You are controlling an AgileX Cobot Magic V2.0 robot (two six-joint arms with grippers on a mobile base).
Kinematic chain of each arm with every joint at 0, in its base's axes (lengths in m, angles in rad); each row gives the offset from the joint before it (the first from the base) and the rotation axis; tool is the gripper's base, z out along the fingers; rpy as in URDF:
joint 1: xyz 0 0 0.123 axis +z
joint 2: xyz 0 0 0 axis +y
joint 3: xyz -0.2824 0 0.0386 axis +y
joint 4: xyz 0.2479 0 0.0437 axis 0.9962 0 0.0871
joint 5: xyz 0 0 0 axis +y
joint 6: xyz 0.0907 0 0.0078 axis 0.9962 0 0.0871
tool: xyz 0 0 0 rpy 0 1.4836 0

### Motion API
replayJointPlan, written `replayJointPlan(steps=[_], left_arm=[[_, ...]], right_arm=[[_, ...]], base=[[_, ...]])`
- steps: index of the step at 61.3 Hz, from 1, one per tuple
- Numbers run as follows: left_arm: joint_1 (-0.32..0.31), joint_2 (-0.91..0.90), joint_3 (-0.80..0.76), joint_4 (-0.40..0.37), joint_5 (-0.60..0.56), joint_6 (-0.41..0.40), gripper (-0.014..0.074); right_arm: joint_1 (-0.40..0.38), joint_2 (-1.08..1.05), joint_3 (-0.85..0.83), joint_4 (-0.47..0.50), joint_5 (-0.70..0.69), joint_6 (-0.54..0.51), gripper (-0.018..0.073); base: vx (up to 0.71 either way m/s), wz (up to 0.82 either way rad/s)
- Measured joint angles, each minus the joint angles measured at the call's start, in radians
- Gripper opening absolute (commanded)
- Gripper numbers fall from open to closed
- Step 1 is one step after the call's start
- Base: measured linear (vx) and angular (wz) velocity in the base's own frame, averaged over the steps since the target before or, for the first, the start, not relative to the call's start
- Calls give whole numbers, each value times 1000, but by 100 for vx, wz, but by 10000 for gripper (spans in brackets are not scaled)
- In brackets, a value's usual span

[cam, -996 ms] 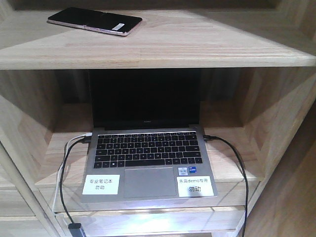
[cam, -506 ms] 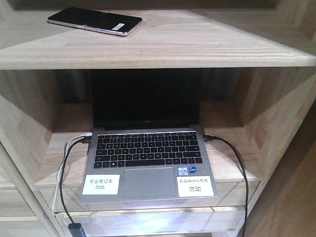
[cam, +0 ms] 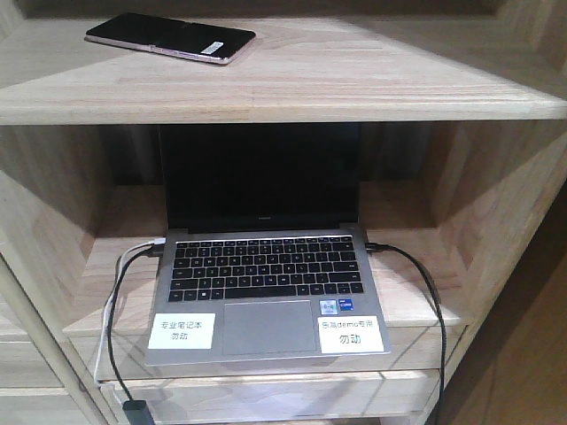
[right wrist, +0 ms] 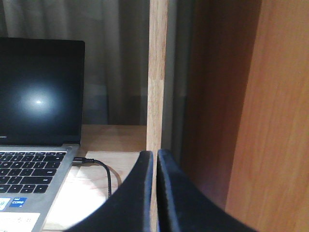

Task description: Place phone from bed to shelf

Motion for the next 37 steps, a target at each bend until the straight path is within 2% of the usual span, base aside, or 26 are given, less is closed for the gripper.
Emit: replayJointPlan(steps=[37], left_arm=[[0,0,0,0,0,0,1]], right_arm=[[0,0,0,-2,-2,0,-3]], base=[[0,0]])
